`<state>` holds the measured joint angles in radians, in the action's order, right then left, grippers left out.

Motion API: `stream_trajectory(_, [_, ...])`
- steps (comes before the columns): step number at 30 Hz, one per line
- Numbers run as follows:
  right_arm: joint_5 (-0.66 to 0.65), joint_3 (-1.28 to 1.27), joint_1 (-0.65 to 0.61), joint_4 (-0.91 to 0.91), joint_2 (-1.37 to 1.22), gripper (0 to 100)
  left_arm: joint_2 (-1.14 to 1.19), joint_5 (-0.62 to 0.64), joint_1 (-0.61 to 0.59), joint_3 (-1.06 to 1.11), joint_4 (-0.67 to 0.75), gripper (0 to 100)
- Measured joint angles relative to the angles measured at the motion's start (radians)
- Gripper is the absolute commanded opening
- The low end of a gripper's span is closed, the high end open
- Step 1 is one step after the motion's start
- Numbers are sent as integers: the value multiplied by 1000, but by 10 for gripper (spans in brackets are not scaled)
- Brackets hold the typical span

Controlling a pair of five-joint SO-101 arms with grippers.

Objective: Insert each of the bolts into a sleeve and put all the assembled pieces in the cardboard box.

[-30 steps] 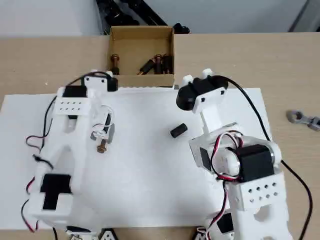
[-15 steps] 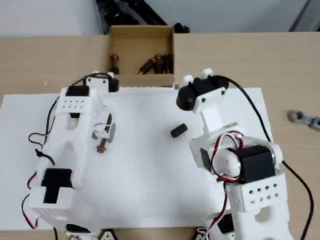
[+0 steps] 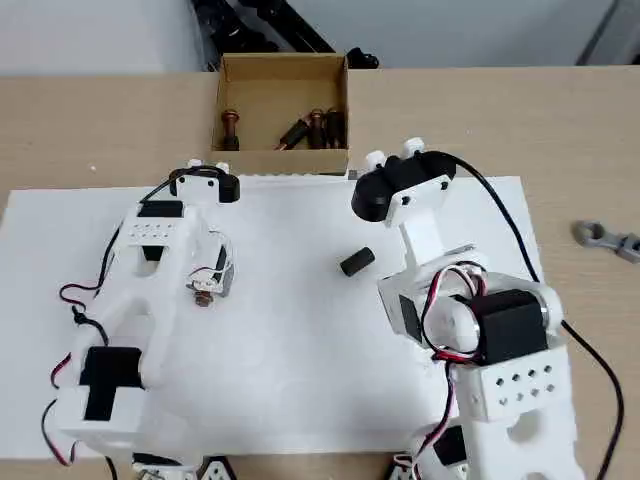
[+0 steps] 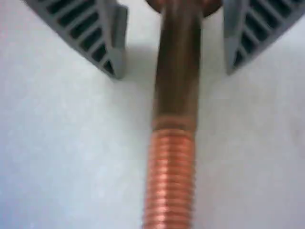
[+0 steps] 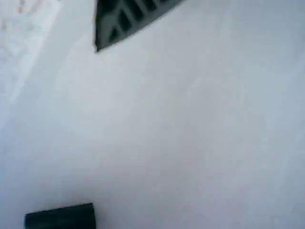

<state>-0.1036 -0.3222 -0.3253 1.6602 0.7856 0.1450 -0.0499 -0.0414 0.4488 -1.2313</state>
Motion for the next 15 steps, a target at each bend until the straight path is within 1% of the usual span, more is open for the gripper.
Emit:
stream_trajectory(3, [0,0,0,0,0,173,-2,0,6,6,8,1])
stream_trajectory(11, [0,0,2,0,0,171,-6,-11,15,6,3,5])
stream_trajectory(15, [0,0,0,0,0,171,6,-71,15,-58,-72,5])
